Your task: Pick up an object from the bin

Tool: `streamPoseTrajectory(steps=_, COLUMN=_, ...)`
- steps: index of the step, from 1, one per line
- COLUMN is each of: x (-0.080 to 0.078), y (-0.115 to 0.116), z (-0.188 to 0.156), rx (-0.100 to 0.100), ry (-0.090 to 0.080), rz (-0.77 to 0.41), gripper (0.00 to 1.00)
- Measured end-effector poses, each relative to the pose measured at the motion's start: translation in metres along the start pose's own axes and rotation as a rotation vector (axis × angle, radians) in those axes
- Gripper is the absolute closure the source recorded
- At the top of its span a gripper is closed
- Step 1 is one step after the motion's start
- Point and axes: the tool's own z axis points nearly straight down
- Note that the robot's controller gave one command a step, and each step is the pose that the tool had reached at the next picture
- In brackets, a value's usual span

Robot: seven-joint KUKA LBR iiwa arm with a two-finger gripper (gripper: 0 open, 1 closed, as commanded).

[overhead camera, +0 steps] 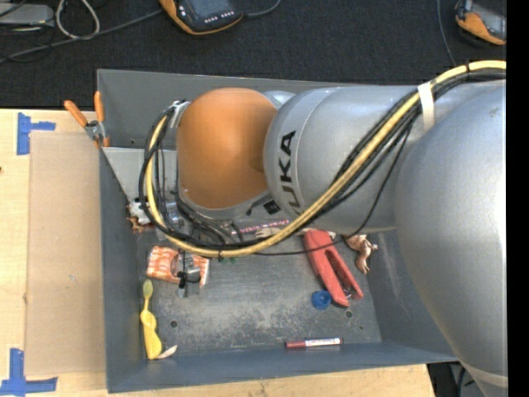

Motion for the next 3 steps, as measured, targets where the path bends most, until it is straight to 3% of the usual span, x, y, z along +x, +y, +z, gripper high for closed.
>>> streamPoseTrajectory(steps=1, x=0.008, y=-0.006, z=0.067, rx=-0.002, ry=-0.006, rz=0.105, gripper=0.00)
streamPoseTrajectory(steps=2, x=0.081, y=-0.026, z=0.000, rx=-0.001, ry=-0.004, rz=-0.090, gripper=0.00)
streamPoseTrajectory(steps=3, x=0.016, y=-0.044, z=0.074, rx=0.000, ry=-0.004, rz=-0.167, gripper=0.00)
